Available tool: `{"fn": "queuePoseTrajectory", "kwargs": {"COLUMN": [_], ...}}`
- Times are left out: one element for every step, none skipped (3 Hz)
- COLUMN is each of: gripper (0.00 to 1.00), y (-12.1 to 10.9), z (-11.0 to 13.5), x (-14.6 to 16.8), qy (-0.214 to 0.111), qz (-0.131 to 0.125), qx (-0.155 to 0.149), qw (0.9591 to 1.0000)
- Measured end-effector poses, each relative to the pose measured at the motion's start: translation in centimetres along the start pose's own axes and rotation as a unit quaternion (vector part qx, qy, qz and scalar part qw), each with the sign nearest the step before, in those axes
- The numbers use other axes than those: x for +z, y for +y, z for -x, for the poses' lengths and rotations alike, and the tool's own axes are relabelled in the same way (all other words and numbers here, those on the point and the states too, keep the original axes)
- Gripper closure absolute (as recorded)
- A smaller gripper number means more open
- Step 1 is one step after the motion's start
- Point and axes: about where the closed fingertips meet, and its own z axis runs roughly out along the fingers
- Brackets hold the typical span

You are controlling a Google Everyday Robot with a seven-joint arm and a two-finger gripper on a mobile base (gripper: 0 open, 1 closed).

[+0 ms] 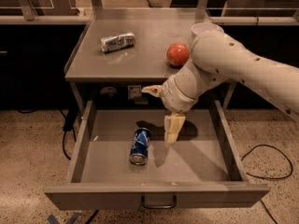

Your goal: Pick pepsi can from top drawer and place on counter

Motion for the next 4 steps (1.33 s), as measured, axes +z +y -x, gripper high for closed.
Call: {"fn": "queuePoseTrajectory", "kwargs": {"gripper": [0.00, 0.00, 0.00, 0.00], "y": [0.0, -0.6, -1.7, -2.4], "z": [0.0, -0.4, -1.1, -1.7], "x": [0.1, 1.4, 3.6, 5.9], "qy": [0.000, -0.001, -0.001, -0.017], "qz": [0.001, 0.015, 0.024, 0.025], "qx": [-0.002, -0.025, -0.058, -0.083], "qw": [1.0000, 0.9996, 0.9980, 0.9961]}}
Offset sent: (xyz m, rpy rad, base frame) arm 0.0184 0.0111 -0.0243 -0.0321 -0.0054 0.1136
